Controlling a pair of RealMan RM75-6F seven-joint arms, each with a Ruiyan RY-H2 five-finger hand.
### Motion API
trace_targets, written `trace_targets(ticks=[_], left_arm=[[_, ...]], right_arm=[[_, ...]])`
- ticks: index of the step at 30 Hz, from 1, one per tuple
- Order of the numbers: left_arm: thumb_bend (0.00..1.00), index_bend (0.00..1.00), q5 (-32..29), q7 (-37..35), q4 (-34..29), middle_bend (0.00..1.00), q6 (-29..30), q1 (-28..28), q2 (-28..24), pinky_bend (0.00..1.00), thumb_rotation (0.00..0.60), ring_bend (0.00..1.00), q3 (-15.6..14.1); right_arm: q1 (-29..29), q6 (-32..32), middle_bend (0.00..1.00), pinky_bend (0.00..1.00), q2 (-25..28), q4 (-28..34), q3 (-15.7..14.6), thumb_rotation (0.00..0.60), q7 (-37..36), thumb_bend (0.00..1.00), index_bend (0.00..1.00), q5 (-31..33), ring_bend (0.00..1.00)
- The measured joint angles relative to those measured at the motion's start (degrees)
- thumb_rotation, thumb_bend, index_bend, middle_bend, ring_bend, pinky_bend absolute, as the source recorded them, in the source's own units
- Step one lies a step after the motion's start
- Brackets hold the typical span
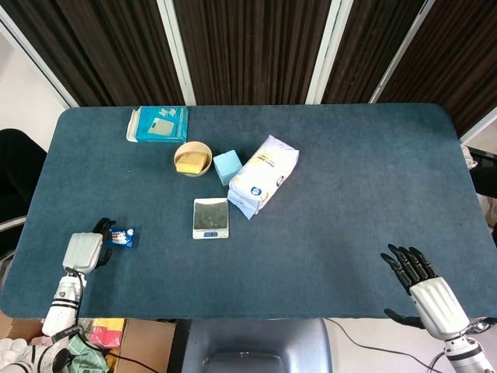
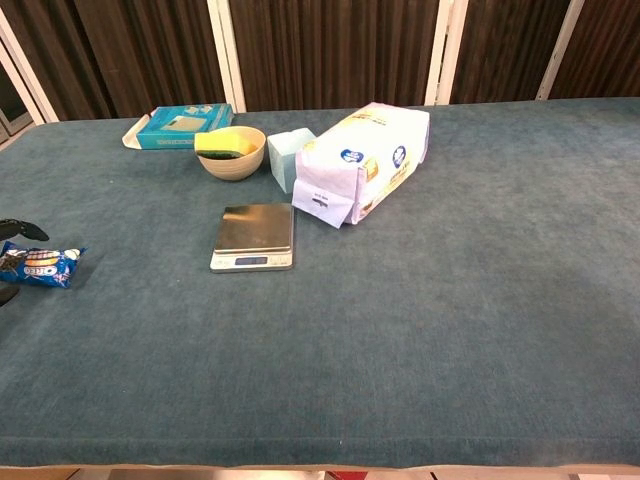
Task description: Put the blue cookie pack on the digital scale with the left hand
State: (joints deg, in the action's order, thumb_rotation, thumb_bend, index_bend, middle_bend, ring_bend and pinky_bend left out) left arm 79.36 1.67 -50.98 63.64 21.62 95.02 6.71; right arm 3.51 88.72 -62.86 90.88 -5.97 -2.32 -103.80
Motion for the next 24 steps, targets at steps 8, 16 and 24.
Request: trace_targets(ticks=[8, 16, 24], left_arm=[[0.43, 0.56, -0.11, -4.58, 5.92, 0.54, 0.73, 1.17, 3.26, 1.0, 0.6, 1.0, 0.74], [0.44, 0.62, -0.2, -9.39, 5.88, 0.6, 5.52, 2.04, 5.41, 1.0, 0.6, 1.0, 3.06], [0.45, 0.61, -2.23, -5.2, -5.7, 0.58, 7.97, 4.82, 6.82, 1.0, 0.6, 1.0, 7.58]], right_arm=[[-0.01, 0.06, 0.0, 0.0, 0.1, -0.05, 0.07, 0.6, -0.3, 0.17, 0.0, 0.16, 0.0], [0.06, -0.13, 0.0, 0.0, 0.06, -0.04, -0.05, 0.6, -0.2, 0.17, 0.0, -0.05, 0.0], [0.49, -0.63, 0.0, 0.0, 0.12, 0.07, -0.08, 0.6, -0.53, 0.17, 0.0, -0.26, 0.0]])
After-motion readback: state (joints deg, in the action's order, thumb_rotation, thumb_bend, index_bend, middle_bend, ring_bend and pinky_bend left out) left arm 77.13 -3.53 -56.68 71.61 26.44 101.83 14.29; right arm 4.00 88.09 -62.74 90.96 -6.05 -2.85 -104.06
